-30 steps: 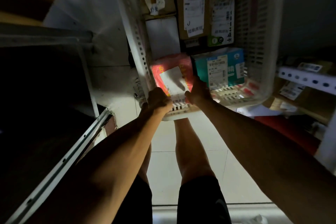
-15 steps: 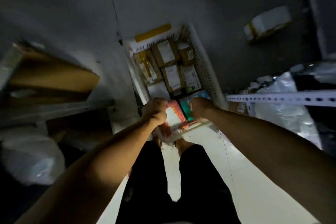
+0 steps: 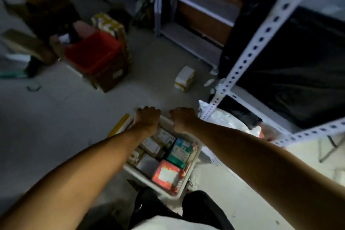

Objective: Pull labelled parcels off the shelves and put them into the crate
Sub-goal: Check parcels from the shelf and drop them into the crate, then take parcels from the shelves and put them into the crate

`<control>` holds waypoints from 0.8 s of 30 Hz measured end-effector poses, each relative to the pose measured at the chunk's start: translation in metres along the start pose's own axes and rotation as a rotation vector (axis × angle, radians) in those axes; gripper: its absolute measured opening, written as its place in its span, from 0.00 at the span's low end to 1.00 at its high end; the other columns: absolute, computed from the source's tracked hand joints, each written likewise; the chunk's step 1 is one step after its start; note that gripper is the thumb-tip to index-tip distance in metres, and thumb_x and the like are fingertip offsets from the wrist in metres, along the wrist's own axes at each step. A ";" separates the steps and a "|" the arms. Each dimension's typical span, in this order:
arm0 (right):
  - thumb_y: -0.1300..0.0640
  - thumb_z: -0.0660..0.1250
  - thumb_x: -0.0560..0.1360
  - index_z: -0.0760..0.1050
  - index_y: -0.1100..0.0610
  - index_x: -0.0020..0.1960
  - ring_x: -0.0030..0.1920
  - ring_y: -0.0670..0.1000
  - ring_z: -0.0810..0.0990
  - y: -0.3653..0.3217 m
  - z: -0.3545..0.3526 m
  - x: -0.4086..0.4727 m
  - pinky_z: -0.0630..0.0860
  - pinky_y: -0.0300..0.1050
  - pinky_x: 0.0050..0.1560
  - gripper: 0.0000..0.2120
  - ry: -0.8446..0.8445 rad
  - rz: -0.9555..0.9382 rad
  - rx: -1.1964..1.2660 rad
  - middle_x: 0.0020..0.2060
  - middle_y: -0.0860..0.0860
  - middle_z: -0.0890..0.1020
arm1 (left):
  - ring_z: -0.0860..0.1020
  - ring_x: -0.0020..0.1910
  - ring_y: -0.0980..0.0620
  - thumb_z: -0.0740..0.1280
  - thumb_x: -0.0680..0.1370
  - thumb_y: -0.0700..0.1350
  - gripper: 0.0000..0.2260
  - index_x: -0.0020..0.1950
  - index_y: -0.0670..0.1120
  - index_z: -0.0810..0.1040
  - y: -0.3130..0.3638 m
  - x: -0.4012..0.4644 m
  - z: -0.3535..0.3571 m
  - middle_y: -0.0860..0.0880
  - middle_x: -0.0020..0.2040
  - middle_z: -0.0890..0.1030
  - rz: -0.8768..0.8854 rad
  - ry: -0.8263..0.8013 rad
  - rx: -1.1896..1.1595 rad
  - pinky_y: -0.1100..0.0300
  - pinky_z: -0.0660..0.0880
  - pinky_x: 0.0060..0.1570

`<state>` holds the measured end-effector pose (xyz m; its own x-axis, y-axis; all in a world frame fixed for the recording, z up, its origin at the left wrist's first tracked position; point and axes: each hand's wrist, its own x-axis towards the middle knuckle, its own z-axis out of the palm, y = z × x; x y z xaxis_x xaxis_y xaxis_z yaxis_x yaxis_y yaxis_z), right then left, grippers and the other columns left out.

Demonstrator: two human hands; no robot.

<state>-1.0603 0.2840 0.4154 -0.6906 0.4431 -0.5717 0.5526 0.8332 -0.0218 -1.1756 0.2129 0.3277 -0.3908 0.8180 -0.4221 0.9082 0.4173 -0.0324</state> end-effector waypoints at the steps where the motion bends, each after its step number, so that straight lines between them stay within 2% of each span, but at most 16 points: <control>1: 0.57 0.65 0.80 0.70 0.57 0.72 0.70 0.60 0.72 0.012 0.009 0.002 0.72 0.51 0.64 0.20 0.004 0.036 -0.027 0.68 0.57 0.74 | 0.71 0.68 0.42 0.64 0.79 0.42 0.21 0.72 0.48 0.69 0.014 0.001 -0.010 0.44 0.69 0.73 0.063 -0.006 0.040 0.49 0.69 0.67; 3: 0.55 0.67 0.79 0.73 0.54 0.69 0.67 0.58 0.76 0.044 0.034 0.001 0.75 0.51 0.60 0.19 0.004 0.124 0.014 0.65 0.54 0.77 | 0.70 0.70 0.43 0.65 0.79 0.43 0.23 0.74 0.49 0.68 0.051 0.003 -0.025 0.45 0.71 0.72 0.209 0.020 0.082 0.49 0.67 0.69; 5: 0.53 0.66 0.79 0.73 0.51 0.69 0.67 0.57 0.76 0.071 0.046 -0.023 0.75 0.50 0.59 0.19 0.026 0.201 0.071 0.66 0.53 0.77 | 0.71 0.69 0.44 0.66 0.79 0.44 0.24 0.75 0.51 0.68 0.094 0.003 -0.028 0.46 0.70 0.73 0.313 0.016 0.129 0.50 0.67 0.68; 8: 0.48 0.63 0.80 0.74 0.52 0.68 0.65 0.57 0.78 0.116 0.072 -0.061 0.74 0.48 0.57 0.18 0.082 0.288 0.125 0.64 0.53 0.79 | 0.74 0.66 0.44 0.65 0.80 0.47 0.17 0.69 0.50 0.74 0.163 -0.006 -0.040 0.46 0.66 0.76 0.487 0.048 0.184 0.52 0.70 0.64; 9: 0.47 0.63 0.80 0.75 0.53 0.66 0.63 0.56 0.79 0.131 0.081 -0.077 0.74 0.47 0.55 0.18 0.046 0.337 0.128 0.62 0.52 0.80 | 0.74 0.65 0.44 0.65 0.80 0.48 0.15 0.66 0.49 0.76 0.186 -0.009 -0.044 0.46 0.65 0.77 0.548 0.063 0.219 0.52 0.71 0.62; 12: 0.53 0.67 0.78 0.77 0.55 0.61 0.55 0.56 0.82 0.175 0.107 -0.134 0.74 0.46 0.44 0.13 0.051 0.460 0.147 0.55 0.51 0.82 | 0.74 0.63 0.43 0.67 0.79 0.49 0.13 0.62 0.48 0.77 0.248 -0.020 -0.048 0.45 0.61 0.78 0.709 0.114 0.359 0.52 0.69 0.59; 13: 0.55 0.68 0.76 0.77 0.55 0.61 0.55 0.56 0.83 0.189 0.117 -0.152 0.74 0.46 0.43 0.14 0.072 0.517 0.157 0.56 0.52 0.82 | 0.75 0.62 0.42 0.68 0.78 0.49 0.13 0.61 0.47 0.78 0.267 -0.024 -0.050 0.45 0.60 0.78 0.750 0.141 0.389 0.52 0.69 0.57; 15: 0.53 0.70 0.74 0.75 0.52 0.67 0.61 0.58 0.80 0.220 0.142 -0.186 0.75 0.49 0.50 0.22 0.131 0.623 0.214 0.61 0.52 0.80 | 0.77 0.59 0.42 0.70 0.77 0.46 0.11 0.59 0.46 0.80 0.310 -0.038 -0.056 0.44 0.58 0.80 0.822 0.171 0.409 0.52 0.72 0.53; 17: 0.52 0.71 0.74 0.71 0.51 0.73 0.67 0.60 0.75 0.247 0.162 -0.227 0.72 0.56 0.62 0.28 0.208 0.683 0.316 0.66 0.54 0.78 | 0.78 0.59 0.42 0.69 0.77 0.41 0.11 0.59 0.45 0.80 0.355 -0.055 -0.062 0.44 0.58 0.81 0.892 0.180 0.425 0.53 0.75 0.52; 18: 0.54 0.70 0.74 0.71 0.52 0.72 0.66 0.60 0.76 0.258 0.167 -0.252 0.72 0.54 0.61 0.27 0.204 0.705 0.322 0.64 0.54 0.79 | 0.78 0.59 0.42 0.68 0.76 0.40 0.12 0.59 0.46 0.80 0.377 -0.062 -0.064 0.44 0.58 0.81 0.932 0.205 0.439 0.54 0.75 0.51; 20: 0.59 0.67 0.75 0.74 0.55 0.66 0.61 0.60 0.80 0.281 0.181 -0.298 0.74 0.48 0.52 0.19 0.143 0.774 0.284 0.59 0.54 0.80 | 0.77 0.59 0.42 0.67 0.75 0.42 0.15 0.61 0.49 0.79 0.420 -0.077 -0.071 0.45 0.58 0.80 1.012 0.256 0.450 0.56 0.74 0.51; 22: 0.62 0.65 0.76 0.75 0.56 0.60 0.55 0.59 0.82 0.303 0.195 -0.335 0.73 0.45 0.46 0.13 0.120 0.846 0.260 0.53 0.54 0.81 | 0.77 0.59 0.43 0.67 0.74 0.43 0.16 0.62 0.50 0.78 0.463 -0.088 -0.077 0.46 0.58 0.80 1.070 0.259 0.428 0.56 0.71 0.48; 24: 0.63 0.64 0.75 0.74 0.57 0.48 0.47 0.58 0.81 0.325 0.213 -0.370 0.73 0.44 0.42 0.04 0.098 0.939 0.270 0.41 0.53 0.77 | 0.78 0.56 0.43 0.68 0.73 0.43 0.13 0.57 0.49 0.80 0.506 -0.100 -0.082 0.47 0.56 0.80 1.105 0.279 0.420 0.54 0.71 0.46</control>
<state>-0.5257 0.3204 0.4447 0.0548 0.9225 -0.3821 0.9766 0.0302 0.2129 -0.6893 0.3749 0.4283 0.6528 0.7307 -0.2000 0.7300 -0.6773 -0.0917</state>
